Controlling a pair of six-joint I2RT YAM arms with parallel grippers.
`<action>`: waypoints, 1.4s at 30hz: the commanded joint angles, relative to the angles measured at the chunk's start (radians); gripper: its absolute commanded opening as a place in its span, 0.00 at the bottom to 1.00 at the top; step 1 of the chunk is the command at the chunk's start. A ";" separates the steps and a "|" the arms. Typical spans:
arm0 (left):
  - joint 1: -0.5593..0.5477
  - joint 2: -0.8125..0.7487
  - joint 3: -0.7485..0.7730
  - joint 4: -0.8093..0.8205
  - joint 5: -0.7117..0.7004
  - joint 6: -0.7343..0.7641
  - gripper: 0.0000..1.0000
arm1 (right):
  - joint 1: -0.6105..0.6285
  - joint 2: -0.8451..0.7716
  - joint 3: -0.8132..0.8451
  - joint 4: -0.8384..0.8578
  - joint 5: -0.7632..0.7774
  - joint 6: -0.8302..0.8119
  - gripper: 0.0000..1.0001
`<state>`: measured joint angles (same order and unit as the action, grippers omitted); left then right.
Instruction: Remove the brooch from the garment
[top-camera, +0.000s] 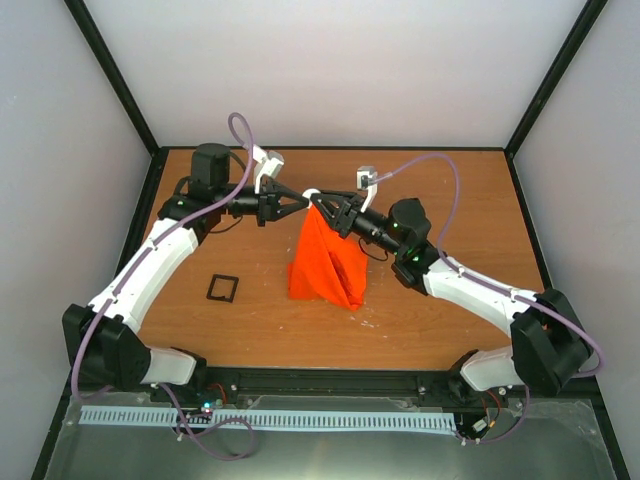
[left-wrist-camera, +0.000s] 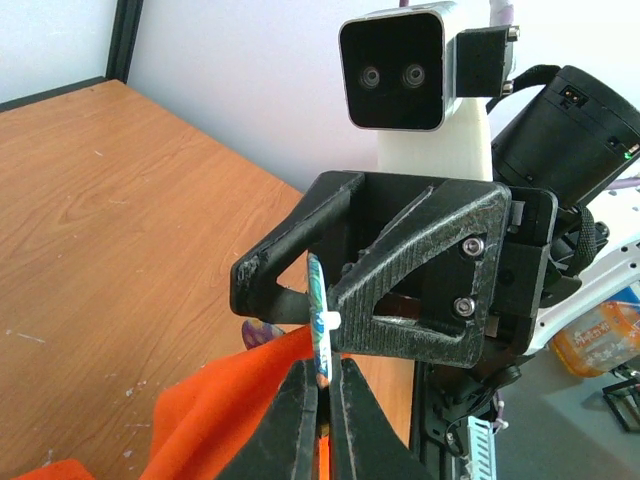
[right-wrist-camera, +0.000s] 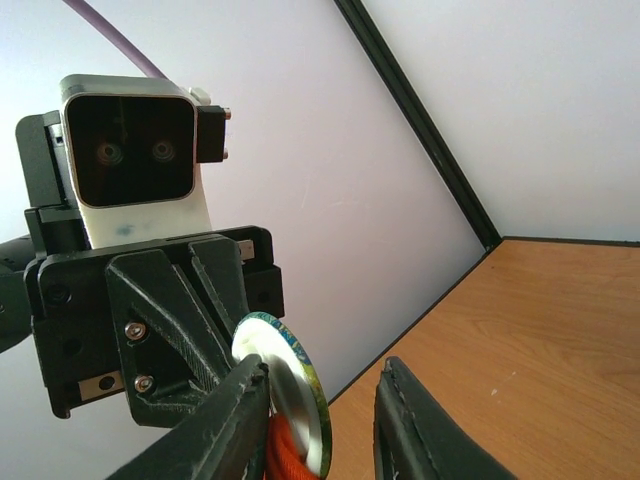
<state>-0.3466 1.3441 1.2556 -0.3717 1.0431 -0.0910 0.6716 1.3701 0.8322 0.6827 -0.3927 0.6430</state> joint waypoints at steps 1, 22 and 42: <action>-0.054 -0.040 0.093 0.063 0.277 -0.042 0.01 | -0.006 0.035 0.021 -0.200 0.151 -0.026 0.27; -0.057 0.020 0.166 -0.075 0.096 0.147 0.01 | -0.076 -0.156 0.212 -0.684 -0.298 -0.418 0.58; -0.058 -0.042 0.183 -0.106 -0.027 0.520 0.01 | -0.149 -0.269 0.103 -0.447 -0.363 -0.288 0.62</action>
<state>-0.4004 1.3506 1.4006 -0.5304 0.9882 0.3996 0.5232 1.0992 0.9627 0.1329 -0.7914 0.3046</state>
